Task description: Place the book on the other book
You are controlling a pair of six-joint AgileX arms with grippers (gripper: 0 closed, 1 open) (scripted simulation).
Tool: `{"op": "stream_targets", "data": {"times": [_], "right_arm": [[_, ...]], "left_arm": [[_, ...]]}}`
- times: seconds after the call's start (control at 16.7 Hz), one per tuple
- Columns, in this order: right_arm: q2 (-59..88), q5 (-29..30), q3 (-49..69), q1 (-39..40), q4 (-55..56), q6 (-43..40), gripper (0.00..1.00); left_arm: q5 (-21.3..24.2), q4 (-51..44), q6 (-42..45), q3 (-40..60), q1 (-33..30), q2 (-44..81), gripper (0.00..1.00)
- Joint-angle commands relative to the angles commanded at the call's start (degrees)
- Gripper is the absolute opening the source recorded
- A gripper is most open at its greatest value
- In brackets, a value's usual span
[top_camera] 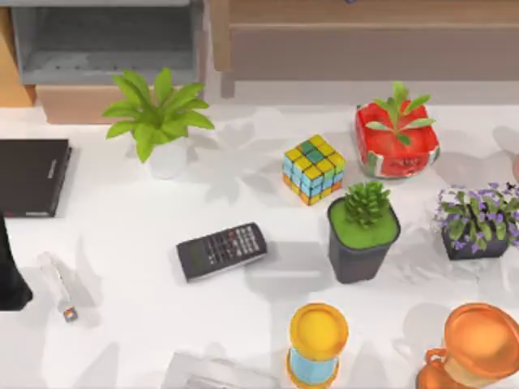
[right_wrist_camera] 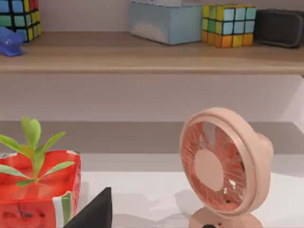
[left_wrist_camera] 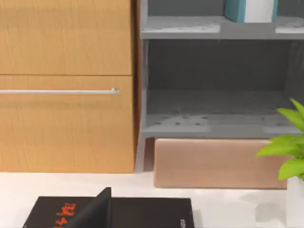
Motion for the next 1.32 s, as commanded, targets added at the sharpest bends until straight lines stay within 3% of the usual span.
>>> {"op": "stream_targets", "data": {"times": [0.42, 1.32], "right_arm": [[0.0, 0.0, 0.0, 0.0, 0.0, 0.0, 1.00], [0.0, 0.0, 0.0, 0.0, 0.0, 0.0, 1.00]], "left_arm": [[-1.1, 3.6, 0.0, 5.4, -1.3, 7.9, 1.00], [-6.2, 20.5, -0.1, 40.1, -7.4, 61.5, 1.00]]}}
